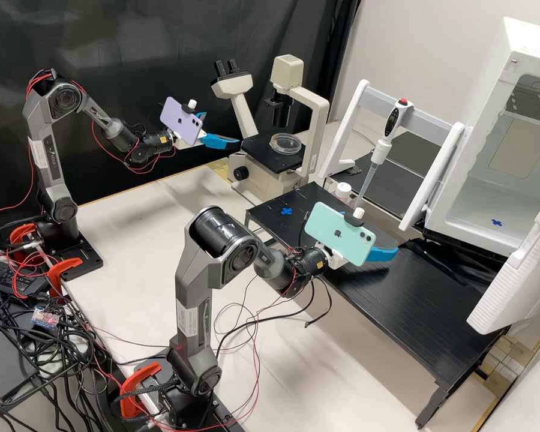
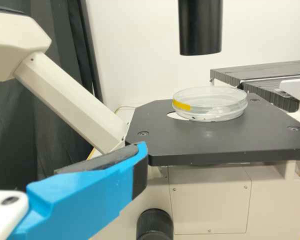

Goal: Move the petri dish to the bench

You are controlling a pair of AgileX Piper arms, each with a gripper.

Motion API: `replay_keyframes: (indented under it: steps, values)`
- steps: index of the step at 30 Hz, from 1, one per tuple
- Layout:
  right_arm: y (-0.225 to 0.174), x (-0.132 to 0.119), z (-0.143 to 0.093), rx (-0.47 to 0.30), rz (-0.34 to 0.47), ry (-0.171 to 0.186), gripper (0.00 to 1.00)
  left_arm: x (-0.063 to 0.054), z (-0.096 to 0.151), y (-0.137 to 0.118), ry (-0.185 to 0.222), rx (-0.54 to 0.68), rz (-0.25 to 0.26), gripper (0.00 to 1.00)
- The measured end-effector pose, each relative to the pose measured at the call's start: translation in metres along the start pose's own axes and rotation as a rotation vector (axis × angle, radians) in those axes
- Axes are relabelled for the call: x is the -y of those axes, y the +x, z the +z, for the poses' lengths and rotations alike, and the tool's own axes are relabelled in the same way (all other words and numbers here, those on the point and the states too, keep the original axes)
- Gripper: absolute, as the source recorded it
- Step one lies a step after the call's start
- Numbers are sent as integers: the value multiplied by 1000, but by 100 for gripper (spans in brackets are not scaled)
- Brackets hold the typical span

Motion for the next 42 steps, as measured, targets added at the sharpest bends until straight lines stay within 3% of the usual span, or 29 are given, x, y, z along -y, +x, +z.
replay_keyframes:
  steps: [11,19,24,35,42]
  values:
    - [-6,4,-2,-6,-2,9,100,0,0,0,0,0,0,100]
    - [-33,11,-35,-124,-14,13,100,0,0,0,0,0,0,100]
    - [-52,25,-74,-274,-40,-40,100,0,0,0,0,0,0,100]
    - [-72,67,-154,-486,-87,-157,100,0,0,0,0,0,0,100]
    - [-67,89,-198,-558,-88,-201,100,0,0,0,0,0,0,100]
